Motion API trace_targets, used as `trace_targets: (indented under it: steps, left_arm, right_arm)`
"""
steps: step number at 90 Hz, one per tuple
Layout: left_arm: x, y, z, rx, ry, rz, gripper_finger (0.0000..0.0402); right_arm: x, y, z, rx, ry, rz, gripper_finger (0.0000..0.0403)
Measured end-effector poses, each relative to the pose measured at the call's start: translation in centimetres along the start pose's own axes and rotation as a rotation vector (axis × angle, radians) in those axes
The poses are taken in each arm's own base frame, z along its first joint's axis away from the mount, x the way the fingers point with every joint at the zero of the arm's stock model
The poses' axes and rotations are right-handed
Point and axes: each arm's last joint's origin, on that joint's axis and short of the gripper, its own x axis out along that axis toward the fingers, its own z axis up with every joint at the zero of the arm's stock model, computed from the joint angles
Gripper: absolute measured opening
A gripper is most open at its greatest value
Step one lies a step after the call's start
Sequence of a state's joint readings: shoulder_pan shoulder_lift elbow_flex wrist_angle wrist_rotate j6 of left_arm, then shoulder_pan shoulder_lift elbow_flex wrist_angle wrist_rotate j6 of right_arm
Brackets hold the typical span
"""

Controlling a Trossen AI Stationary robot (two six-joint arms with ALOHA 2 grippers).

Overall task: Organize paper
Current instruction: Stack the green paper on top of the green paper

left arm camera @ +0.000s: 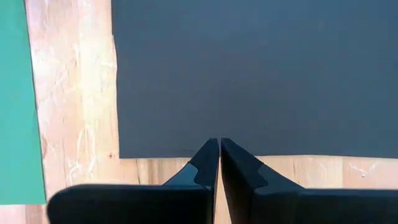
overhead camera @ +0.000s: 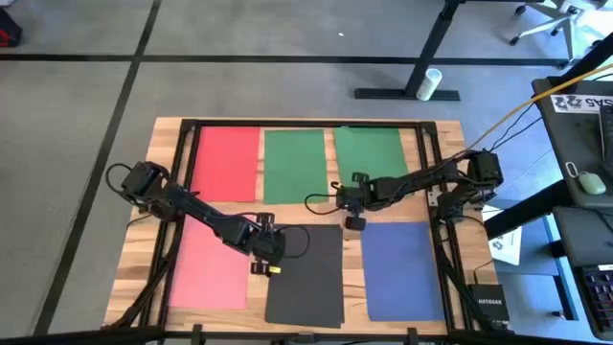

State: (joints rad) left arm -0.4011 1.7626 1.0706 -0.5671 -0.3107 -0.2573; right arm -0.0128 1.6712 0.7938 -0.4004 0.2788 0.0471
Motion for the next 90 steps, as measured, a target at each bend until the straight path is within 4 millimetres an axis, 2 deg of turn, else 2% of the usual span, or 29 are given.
trace_targets:
  steps: [15, 44, 57, 81, 90]
  left_arm:
    - [0.0, 0.0, 0.0, 0.0, 0.001, 0.0, 0.0]
    - [-0.2, -0.6, -0.4, 0.005, 0.021, 0.001, 0.0]
    - [-0.5, -1.1, -1.0, -0.008, 0.031, 0.088, 0.0]
    - [-1.5, -2.0, -1.1, -0.013, -0.028, 0.12, 0.0]
    - [-2.5, -2.3, -0.6, -0.027, -0.111, 0.098, 0.0]
  right_arm:
    - [-0.6, 0.3, 0.7, -0.015, -0.001, 0.002, 0.0001]
    - [-3.0, 1.8, 3.8, -0.04, -0.117, 0.071, 0.0]
    - [-3.9, 1.7, 5.4, -0.029, -0.195, 0.108, 0.0]
    - [-5.5, 1.7, 7.7, -0.044, -0.335, 0.169, 0.0]
    - [-6.0, 1.6, 8.4, -0.035, -0.39, 0.185, 0.0]
